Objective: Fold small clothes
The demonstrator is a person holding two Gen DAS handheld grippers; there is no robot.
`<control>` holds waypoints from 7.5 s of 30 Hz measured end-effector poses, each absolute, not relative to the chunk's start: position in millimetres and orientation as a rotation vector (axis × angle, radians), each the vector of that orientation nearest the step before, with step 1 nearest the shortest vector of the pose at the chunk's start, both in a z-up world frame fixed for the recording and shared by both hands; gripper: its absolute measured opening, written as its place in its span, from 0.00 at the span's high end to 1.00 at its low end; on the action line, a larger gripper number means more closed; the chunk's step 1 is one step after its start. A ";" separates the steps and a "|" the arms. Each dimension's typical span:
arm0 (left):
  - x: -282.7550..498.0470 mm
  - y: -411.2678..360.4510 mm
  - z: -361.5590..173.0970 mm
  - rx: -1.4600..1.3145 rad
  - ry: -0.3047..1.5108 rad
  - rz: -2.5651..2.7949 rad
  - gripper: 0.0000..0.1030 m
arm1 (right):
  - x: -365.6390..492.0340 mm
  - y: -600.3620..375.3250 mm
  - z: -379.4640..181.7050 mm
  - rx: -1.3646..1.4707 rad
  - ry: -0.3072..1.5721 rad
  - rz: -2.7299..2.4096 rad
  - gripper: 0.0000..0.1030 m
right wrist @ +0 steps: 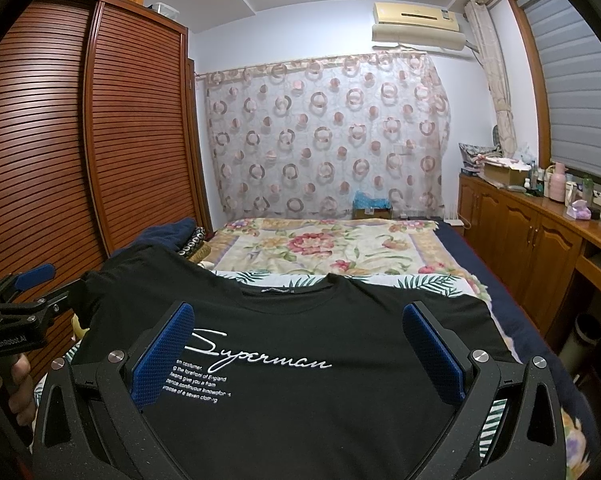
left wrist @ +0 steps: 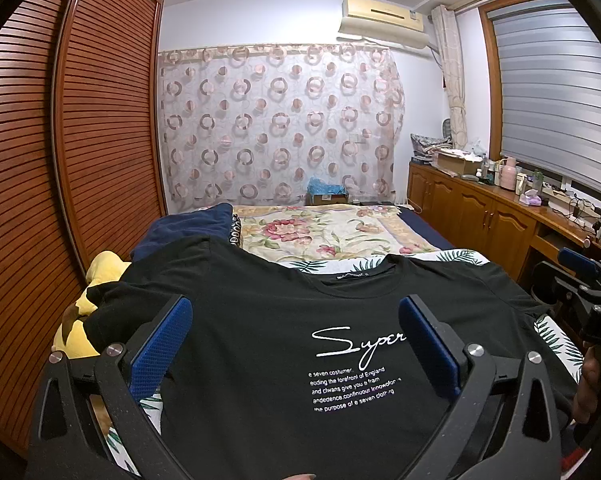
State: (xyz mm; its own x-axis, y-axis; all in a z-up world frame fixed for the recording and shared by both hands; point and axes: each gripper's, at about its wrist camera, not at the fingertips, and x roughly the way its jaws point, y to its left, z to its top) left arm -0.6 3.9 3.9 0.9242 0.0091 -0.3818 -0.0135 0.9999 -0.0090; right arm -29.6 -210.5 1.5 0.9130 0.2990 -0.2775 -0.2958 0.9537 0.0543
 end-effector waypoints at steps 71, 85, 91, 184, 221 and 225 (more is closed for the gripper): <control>107.2 253.4 -61.6 -0.207 0.708 0.102 0.42 | 60.3 -196.4 -11.1 -0.107 0.544 0.621 0.00; 90.7 235.9 -24.2 -0.135 0.596 0.065 1.00 | 59.3 -195.7 -15.3 -0.089 0.531 0.610 0.00; 91.4 225.8 1.2 -0.078 0.548 0.097 1.00 | 57.8 -199.0 -16.9 -0.068 0.523 0.602 0.00; 22.2 195.1 -61.0 -0.097 0.674 0.126 0.96 | 61.1 -206.5 -22.0 -0.061 0.562 0.553 0.00; 58.2 63.9 10.6 0.035 0.539 -0.190 0.23 | 62.9 -210.8 -2.9 -0.088 0.522 0.570 0.13; 49.7 78.5 -1.1 0.010 0.544 -0.148 0.23 | 78.6 -185.0 1.6 -0.149 0.530 0.668 0.27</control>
State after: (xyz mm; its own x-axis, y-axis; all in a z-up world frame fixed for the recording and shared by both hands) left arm 49.7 78.5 -1.1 0.8452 -0.1380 -0.5162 0.1434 0.9892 -0.0296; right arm 78.6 -185.0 1.6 0.6590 0.5504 -0.5126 -0.6243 0.7803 0.0353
